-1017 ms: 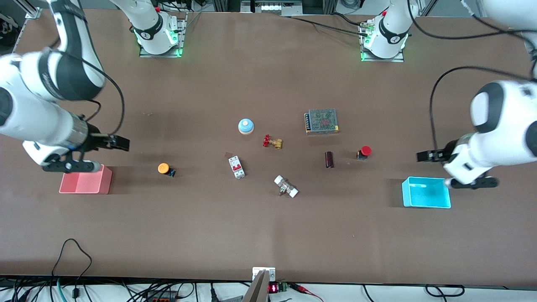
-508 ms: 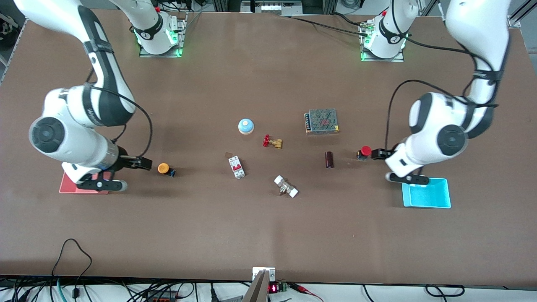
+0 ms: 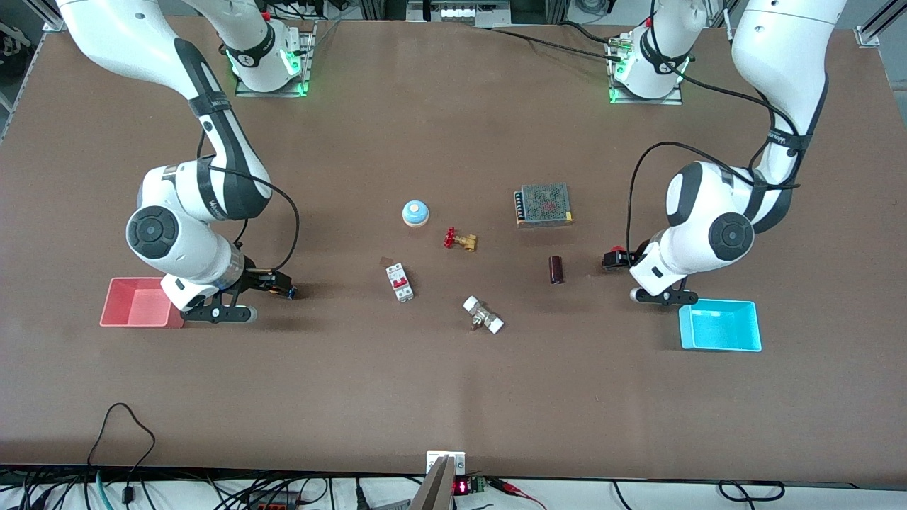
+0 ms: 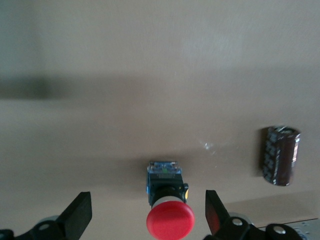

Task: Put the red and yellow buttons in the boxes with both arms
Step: 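Lower and close the right gripper on the yellow button while the left grasps red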

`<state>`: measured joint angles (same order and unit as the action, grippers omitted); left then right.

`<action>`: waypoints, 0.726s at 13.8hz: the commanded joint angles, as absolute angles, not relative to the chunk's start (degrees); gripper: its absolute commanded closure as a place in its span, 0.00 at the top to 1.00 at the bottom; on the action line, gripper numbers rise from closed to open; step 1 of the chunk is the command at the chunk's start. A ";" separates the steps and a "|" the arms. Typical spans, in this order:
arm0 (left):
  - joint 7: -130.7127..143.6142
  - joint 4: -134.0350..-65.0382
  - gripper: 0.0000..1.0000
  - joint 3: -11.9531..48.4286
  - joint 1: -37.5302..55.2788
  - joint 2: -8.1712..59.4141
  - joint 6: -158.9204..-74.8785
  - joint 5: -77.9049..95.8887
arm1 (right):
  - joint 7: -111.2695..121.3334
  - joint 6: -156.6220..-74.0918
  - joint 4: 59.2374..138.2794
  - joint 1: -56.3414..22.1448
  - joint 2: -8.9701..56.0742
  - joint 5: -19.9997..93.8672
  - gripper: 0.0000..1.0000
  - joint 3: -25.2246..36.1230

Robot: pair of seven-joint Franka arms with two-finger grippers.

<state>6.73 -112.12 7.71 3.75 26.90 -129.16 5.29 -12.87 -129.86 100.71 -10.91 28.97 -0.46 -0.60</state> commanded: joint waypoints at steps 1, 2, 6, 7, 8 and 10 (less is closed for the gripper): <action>7.82 -114.87 1.00 8.96 3.60 25.75 -130.61 6.59 | -13.45 -131.83 103.70 -11.07 27.86 -1.84 1.00 -0.44; 8.08 -114.96 1.00 9.23 3.52 25.84 -130.69 6.59 | -13.45 -132.36 104.49 -10.99 28.04 -1.85 1.00 -0.44; 8.26 -117.33 1.00 9.40 3.60 26.89 -134.73 6.68 | -13.18 -134.82 105.91 -10.99 29.09 -1.85 1.00 -0.44; 8.26 -117.33 1.00 9.40 3.60 27.33 -135.08 6.68 | -13.18 -135.17 105.91 -11.07 29.35 -1.85 1.00 -0.44; 8.26 -117.33 1.00 9.40 3.60 27.86 -135.17 6.68 | -13.10 -135.96 105.91 -11.07 29.79 -1.85 1.00 -0.44; 8.26 -117.33 1.00 9.40 3.60 28.39 -135.96 6.68 | -13.01 -137.02 105.56 -11.07 30.58 -1.85 1.00 -0.44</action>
